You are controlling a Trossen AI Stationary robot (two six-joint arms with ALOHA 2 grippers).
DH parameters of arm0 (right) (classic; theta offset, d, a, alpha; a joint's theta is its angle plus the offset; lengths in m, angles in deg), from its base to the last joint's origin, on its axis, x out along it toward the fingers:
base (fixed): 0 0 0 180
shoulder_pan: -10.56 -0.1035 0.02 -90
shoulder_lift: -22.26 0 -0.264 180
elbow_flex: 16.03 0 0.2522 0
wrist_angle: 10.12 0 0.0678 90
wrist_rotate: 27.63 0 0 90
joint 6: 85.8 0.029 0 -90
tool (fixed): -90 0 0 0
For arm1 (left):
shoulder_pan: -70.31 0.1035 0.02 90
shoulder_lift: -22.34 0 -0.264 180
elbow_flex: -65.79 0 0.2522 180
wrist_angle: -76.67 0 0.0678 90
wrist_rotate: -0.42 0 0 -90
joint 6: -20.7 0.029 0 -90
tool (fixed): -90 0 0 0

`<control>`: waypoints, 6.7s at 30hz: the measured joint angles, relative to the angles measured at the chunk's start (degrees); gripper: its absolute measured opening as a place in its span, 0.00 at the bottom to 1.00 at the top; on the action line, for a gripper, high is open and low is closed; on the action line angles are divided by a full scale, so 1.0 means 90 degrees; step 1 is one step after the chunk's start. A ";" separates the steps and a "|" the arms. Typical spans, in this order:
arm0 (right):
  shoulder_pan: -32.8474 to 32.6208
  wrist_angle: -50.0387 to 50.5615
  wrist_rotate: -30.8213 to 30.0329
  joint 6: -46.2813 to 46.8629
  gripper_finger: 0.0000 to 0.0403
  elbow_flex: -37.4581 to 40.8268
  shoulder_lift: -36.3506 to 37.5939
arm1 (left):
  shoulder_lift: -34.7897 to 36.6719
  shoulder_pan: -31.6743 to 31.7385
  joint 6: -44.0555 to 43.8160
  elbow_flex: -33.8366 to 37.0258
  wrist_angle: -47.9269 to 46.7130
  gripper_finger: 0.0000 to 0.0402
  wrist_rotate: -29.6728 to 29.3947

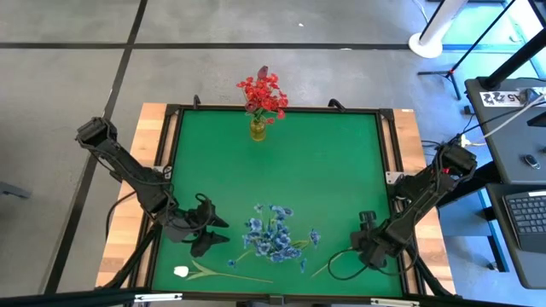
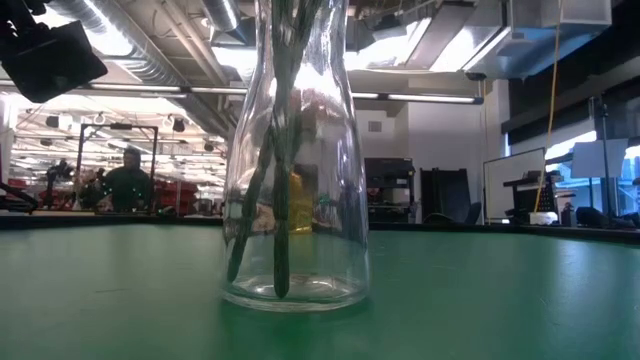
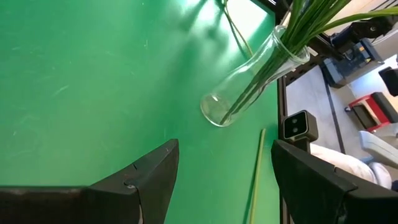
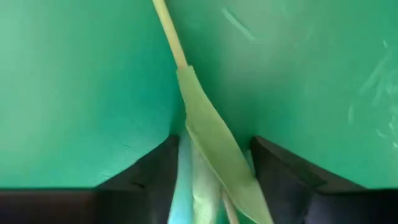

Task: Sort flowers into vase by color
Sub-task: Put the right white tulip into the transparent vase

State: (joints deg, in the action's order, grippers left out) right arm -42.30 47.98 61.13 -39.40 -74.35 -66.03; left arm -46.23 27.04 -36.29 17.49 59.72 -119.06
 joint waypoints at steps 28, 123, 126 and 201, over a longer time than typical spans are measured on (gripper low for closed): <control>0.2600 0.4534 -0.3100 -0.1878 0.02 -0.2641 0.0083 | 0.0925 0.1632 0.3016 -0.2222 -0.2734 0.62 -0.0614; 0.4159 0.1476 -0.5417 -0.7311 0.38 -0.5496 0.0107 | -0.2964 0.6079 0.4728 -0.5946 -0.2318 0.01 0.4449; 0.3857 0.1590 -0.5848 -0.7308 0.50 -0.5846 0.0114 | -0.2968 0.6081 0.4732 -0.5943 -0.2340 0.00 0.4274; 0.5085 -1.0083 0.0058 -0.4799 0.18 -0.0929 0.1348 | -0.1097 0.3997 0.5347 -0.1940 0.4906 0.00 0.2229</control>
State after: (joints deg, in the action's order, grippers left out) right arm 3.47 -42.76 61.65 -82.59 -82.71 -53.90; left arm -56.11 63.02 11.84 0.02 103.88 -99.00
